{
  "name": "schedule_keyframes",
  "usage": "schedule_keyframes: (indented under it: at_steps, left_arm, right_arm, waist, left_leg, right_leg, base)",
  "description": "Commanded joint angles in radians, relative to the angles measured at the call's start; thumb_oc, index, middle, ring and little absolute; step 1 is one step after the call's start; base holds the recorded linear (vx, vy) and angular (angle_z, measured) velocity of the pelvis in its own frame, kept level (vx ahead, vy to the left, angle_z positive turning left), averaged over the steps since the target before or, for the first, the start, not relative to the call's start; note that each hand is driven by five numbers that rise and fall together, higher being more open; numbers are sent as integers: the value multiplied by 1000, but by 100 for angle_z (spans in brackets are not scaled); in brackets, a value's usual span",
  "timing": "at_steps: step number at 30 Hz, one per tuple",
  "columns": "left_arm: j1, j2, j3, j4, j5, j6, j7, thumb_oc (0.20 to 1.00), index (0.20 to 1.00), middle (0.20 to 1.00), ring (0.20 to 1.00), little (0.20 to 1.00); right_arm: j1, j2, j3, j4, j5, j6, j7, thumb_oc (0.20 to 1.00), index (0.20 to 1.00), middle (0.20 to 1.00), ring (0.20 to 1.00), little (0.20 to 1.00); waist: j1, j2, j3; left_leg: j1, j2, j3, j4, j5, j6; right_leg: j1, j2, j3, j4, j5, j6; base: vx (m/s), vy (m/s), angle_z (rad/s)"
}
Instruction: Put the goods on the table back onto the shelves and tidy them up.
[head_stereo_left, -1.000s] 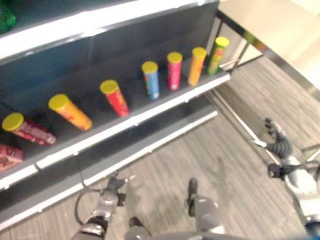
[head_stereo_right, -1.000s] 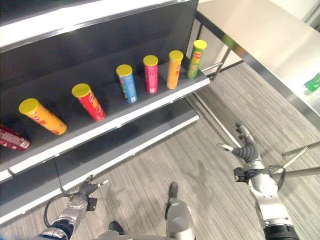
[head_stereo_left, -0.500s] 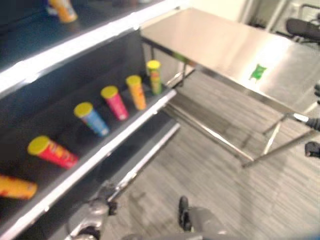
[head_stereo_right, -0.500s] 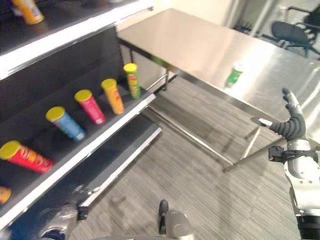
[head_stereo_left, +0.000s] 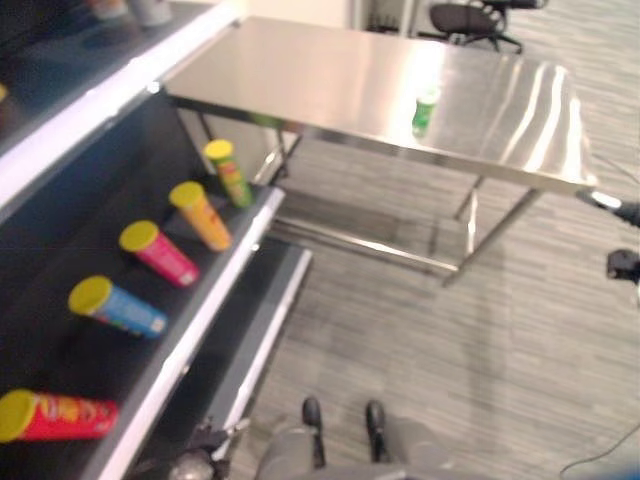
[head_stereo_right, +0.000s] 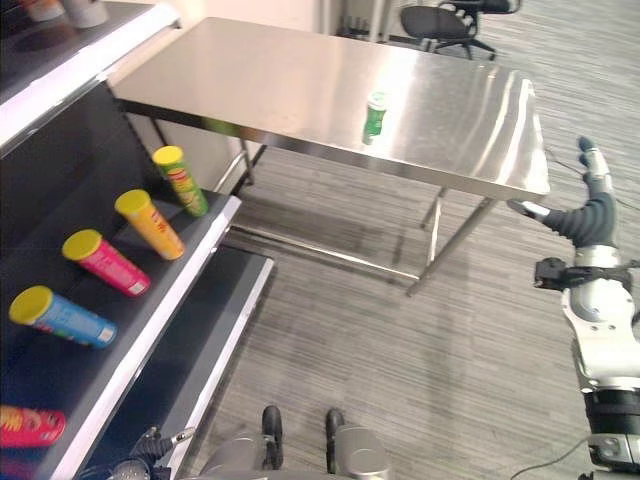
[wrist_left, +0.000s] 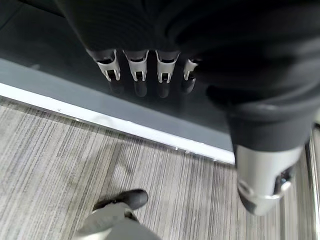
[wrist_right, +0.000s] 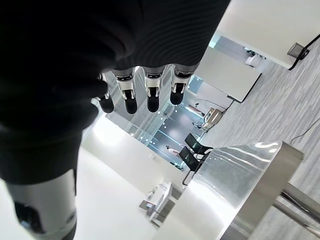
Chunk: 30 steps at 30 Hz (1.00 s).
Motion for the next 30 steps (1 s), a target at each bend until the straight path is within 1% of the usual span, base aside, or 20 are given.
schedule_keyframes:
  at_steps: [1, 2, 4, 5, 7, 8, 9, 10, 11, 13, 17, 19, 22, 24, 25, 26, 27, 28, 29, 30]
  left_arm:
    - [-50, 35, 2, -24, -13, -15, 24, 1000, 1000, 1000, 1000, 1000]
    - [-70, 41, 0, -16, -10, -15, 22, 1000, 1000, 1000, 1000, 1000]
    - [-81, 46, -6, -14, -7, -17, 22, 1000, 1000, 1000, 1000, 1000]
    - [-90, 53, -11, -27, -4, -25, 19, 1000, 1000, 1000, 1000, 1000]
    - [-84, 50, -26, -63, -2, -33, 20, 1000, 1000, 1000, 1000, 1000]
    - [-84, 50, -26, -63, -2, -33, 20, 1000, 1000, 1000, 1000, 1000]
    - [-77, 48, -41, -97, -4, -38, 19, 1000, 1000, 1000, 1000, 1000]
    - [-76, 47, -42, -98, -4, -37, 19, 1000, 1000, 1000, 1000, 1000]
    - [-68, 46, -51, -122, -9, -41, 10, 1000, 1000, 1000, 1000, 1000]
    - [-59, 44, -56, -149, -24, -46, 8, 1000, 1000, 1000, 1000, 1000]
    - [-61, 49, -71, -181, -36, -52, 0, 1000, 1000, 1000, 1000, 1000]
    - [-56, 53, -87, -186, -18, -56, -13, 1000, 1000, 1000, 1000, 1000]
    - [-38, 56, -73, -181, -32, -55, -14, 1000, 1000, 1000, 1000, 1000]
    - [-21, 40, -60, -177, -53, -55, -11, 1000, 1000, 1000, 1000, 1000]
    - [-11, 29, -55, -177, -63, -52, -11, 1000, 1000, 1000, 1000, 1000]
    - [1, 23, -51, -184, -66, -48, -18, 1000, 1000, 1000, 1000, 1000]
    - [7, 19, -47, -183, -66, -43, -23, 1000, 1000, 1000, 1000, 1000]
    - [7, 19, -46, -184, -66, -43, -23, 1000, 1000, 1000, 1000, 1000]
    - [13, 13, -42, -189, -73, -38, -27, 1000, 1000, 1000, 1000, 1000]
    - [20, 9, -43, -181, -66, -33, -34, 1000, 1000, 1000, 1000, 1000]
  right_arm:
    - [-98, -31, 35, -15, -17, -15, 13, 1000, 1000, 1000, 1000, 1000]
    - [-78, -21, 27, -34, -24, -17, 17, 1000, 1000, 1000, 1000, 1000]
    - [-63, -14, 15, -44, -24, -20, 14, 1000, 1000, 1000, 1000, 1000]
    - [-47, -3, -2, -57, -23, -22, 16, 1000, 1000, 1000, 1000, 1000]
    - [-25, -13, -25, -52, -24, -18, 18, 1000, 1000, 1000, 1000, 1000]
    - [-25, -13, -25, -53, -24, -18, 18, 1000, 1000, 1000, 1000, 1000]
    - [-13, -29, -43, -37, -18, -12, 13, 1000, 1000, 1000, 1000, 1000]
    - [-12, -29, -43, -37, -17, -12, 13, 1000, 1000, 1000, 1000, 1000]
    - [-20, -45, -42, -18, -13, -6, 14, 1000, 1000, 1000, 1000, 1000]
    - [-44, -58, -23, 3, -13, -5, 5, 1000, 1000, 1000, 1000, 1000]
    - [-88, -77, 6, 29, 3, -1, -6, 1000, 1000, 1000, 1000, 1000]
    - [-71, -93, -17, 20, 4, 3, 6, 1000, 1000, 1000, 1000, 1000]
    - [-78, -100, -13, 2, 10, 1, 16, 1000, 1000, 1000, 1000, 1000]
    - [-89, -98, -1, -12, 29, -10, 20, 1000, 1000, 1000, 1000, 1000]
    - [-94, -100, 5, -8, 39, -11, 22, 1000, 1000, 1000, 1000, 1000]
    - [-99, -101, 12, 2, 43, -7, 23, 1000, 1000, 1000, 1000, 1000]
    - [-107, -100, 18, 17, 53, -3, 23, 1000, 1000, 1000, 1000, 1000]
    - [-109, -100, 19, 18, 53, -3, 23, 1000, 1000, 1000, 1000, 1000]
    - [-130, -104, 41, 65, 68, 12, 27, 1000, 1000, 1000, 1000, 1000]
    - [-147, -108, 54, 83, 69, 20, 30, 1000, 1000, 1000, 1000, 1000]
  waist:
    - [35, -21, -4]
    - [32, -16, 10]
    - [31, -14, 14]
    - [40, -9, 7]
    - [36, 0, -2]
    - [36, 0, -2]
    - [34, -5, -8]
    - [32, -2, -6]
    - [27, -7, -5]
    - [24, -4, 9]
    - [16, -6, 31]
    - [11, -14, 10]
    - [0, -10, -21]
    - [4, 1, -27]
    - [10, 0, -25]
    - [16, -9, -24]
    - [25, -19, -19]
    - [22, -22, -22]
    - [44, -36, -13]
    - [60, -38, -8]
  left_leg:
    - [8, 6, -20, -5, -16, -5]
    - [26, 21, -20, 4, -31, 3]
    - [28, 25, -27, 11, -39, 4]
    - [37, 35, -43, 13, -58, -5]
    - [54, 37, -71, 6, -73, -13]
    - [54, 37, -72, 6, -74, -13]
    - [71, 22, -99, -1, -86, -21]
    - [75, 25, -103, 0, -89, -22]
    - [104, 11, -136, -7, -107, -29]
    - [138, 13, -170, -9, -128, -37]
    - [198, 37, -257, -12, -165, -67]
    - [226, 85, -287, -15, -186, -102]
    - [234, 149, -284, -9, -162, -139]
    - [187, 187, -299, 90, -65, -154]
    - [165, 207, -270, 158, -1, -147]
    - [141, 223, -227, 233, 40, -119]
    - [119, 229, -181, 299, 56, -97]
    - [115, 226, -183, 297, 60, -96]
    - [74, 220, -99, 361, 52, -78]
    - [39, 177, -85, 371, 8, -74]
  right_leg:
    - [70, -85, -32, 208, -40, 136]
    - [44, -121, -62, 297, -3, 141]
    - [33, -147, -83, 325, 13, 138]
    - [37, -207, -137, 272, 32, 132]
    - [24, -227, -160, 192, 40, 143]
    - [25, -226, -161, 191, 40, 142]
    - [-5, -218, -140, 64, 60, 162]
    - [5, -215, -145, 56, 61, 162]
    - [-50, -202, -110, -49, 102, 188]
    - [-106, -187, -95, -124, 136, 203]
    - [-154, -161, -91, -191, 159, 216]
    - [-115, -173, -84, -181, 165, 205]
    - [-120, -177, -91, -132, 163, 197]
    - [-97, -159, -109, -96, 128, 165]
    - [-65, -146, -125, -87, 101, 142]
    - [-32, -140, -141, -87, 82, 119]
    - [0, -129, -154, -89, 66, 100]
    - [-2, -132, -155, -92, 68, 100]
    - [48, -117, -175, -95, 42, 76]
    - [65, -116, -179, -94, 35, 75]
  base:
    - [129, -44, -78]
    - [57, -37, -42]
    - [115, -111, 12]
    - [143, -148, 25]
    - [183, -151, 23]
    - [290, -210, 23]
    - [172, -118, 32]
    - [345, -251, 64]
    - [282, -197, 86]
    - [314, -250, 59]
    - [258, -321, 34]
    - [332, -560, 76]
    - [202, -312, 102]
    - [199, -365, 84]
    - [162, -358, 69]
    - [158, -385, 82]
    - [100, -268, 74]
    - [134, -373, 50]
    - [149, -316, 38]
    - [151, -314, 36]
